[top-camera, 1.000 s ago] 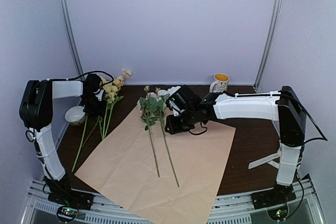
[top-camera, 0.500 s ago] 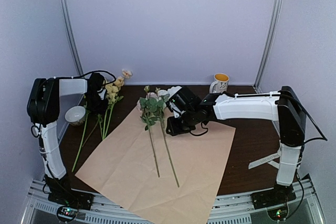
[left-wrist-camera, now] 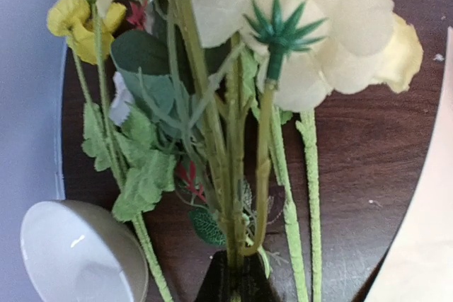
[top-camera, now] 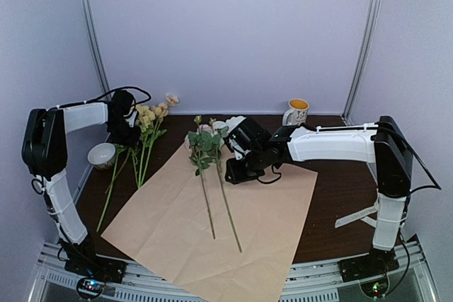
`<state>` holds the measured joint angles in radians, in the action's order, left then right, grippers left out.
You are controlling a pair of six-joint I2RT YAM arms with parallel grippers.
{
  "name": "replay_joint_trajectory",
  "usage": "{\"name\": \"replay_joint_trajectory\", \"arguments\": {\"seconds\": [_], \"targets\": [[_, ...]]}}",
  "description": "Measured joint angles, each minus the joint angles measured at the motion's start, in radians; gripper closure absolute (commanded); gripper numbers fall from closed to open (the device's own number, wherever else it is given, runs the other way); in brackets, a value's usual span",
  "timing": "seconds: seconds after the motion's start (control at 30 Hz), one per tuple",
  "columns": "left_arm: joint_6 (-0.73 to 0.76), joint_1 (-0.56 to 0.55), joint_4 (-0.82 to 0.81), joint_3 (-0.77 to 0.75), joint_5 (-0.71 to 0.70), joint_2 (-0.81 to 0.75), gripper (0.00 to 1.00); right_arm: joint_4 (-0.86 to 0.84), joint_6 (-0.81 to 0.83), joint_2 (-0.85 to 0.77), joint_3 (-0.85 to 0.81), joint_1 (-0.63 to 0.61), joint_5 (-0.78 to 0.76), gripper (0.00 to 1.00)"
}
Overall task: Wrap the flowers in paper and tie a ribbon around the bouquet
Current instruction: Pick up the fake flower from the corner of the board, then pass from the left arm to the right
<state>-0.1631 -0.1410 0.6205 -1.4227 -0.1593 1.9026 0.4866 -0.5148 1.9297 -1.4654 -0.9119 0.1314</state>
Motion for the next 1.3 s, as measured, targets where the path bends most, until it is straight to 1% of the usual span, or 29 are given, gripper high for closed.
{"name": "replay_joint_trajectory", "arguments": {"seconds": [0.2,0.3,0.43,0.53,0.6,0.67,0.77,0.87,0.97,1.0,1.1,1.2,1.23,1.3], "targets": [[0.002,0.000,-0.052,0.046,0.012,-0.205,1.00,0.014,0.015,0.000,-0.002,0.000,-0.003,0.65],[0.001,-0.002,-0.090,0.073,0.051,-0.290,1.00,0.019,0.016,-0.001,-0.002,0.000,-0.003,0.65],[-0.006,-0.014,-0.171,0.151,0.144,-0.410,1.00,0.018,0.025,-0.009,-0.002,0.000,0.000,0.65],[-0.051,-0.045,-0.272,0.249,0.251,-0.525,1.00,-0.014,0.047,-0.042,0.014,0.000,0.029,0.64],[-0.092,-0.087,-0.355,0.303,0.325,-0.594,1.00,-0.068,0.065,-0.092,0.050,0.000,0.068,0.63],[-0.131,-0.165,-0.452,0.343,0.391,-0.656,1.00,-0.140,0.084,-0.161,0.094,0.000,0.117,0.62],[-0.182,-0.320,-0.610,0.377,0.473,-0.716,1.00,-0.234,0.110,-0.249,0.121,-0.009,0.179,0.59],[-0.238,-0.462,-0.778,0.397,0.555,-0.734,1.00,-0.344,0.132,-0.322,0.124,-0.021,0.232,0.51],[-0.288,-0.542,-0.898,0.411,0.604,-0.727,1.00,-0.449,0.146,-0.372,0.125,-0.034,0.269,0.39],[-0.300,-0.559,-0.928,0.414,0.613,-0.722,1.00,-0.480,0.143,-0.382,0.128,-0.037,0.275,0.37],[-0.323,-0.603,-0.993,0.415,0.628,-0.697,1.00,-0.557,0.141,-0.403,0.147,-0.046,0.280,0.36],[-0.338,-0.636,-1.033,0.415,0.640,-0.667,1.00,-0.605,0.141,-0.406,0.163,-0.048,0.280,0.38],[-0.341,-0.645,-1.043,0.415,0.645,-0.656,1.00,-0.613,0.141,-0.406,0.168,-0.048,0.280,0.44],[-0.344,-0.657,-1.051,0.415,0.655,-0.637,1.00,-0.620,0.143,-0.406,0.173,-0.050,0.280,0.70]]}}
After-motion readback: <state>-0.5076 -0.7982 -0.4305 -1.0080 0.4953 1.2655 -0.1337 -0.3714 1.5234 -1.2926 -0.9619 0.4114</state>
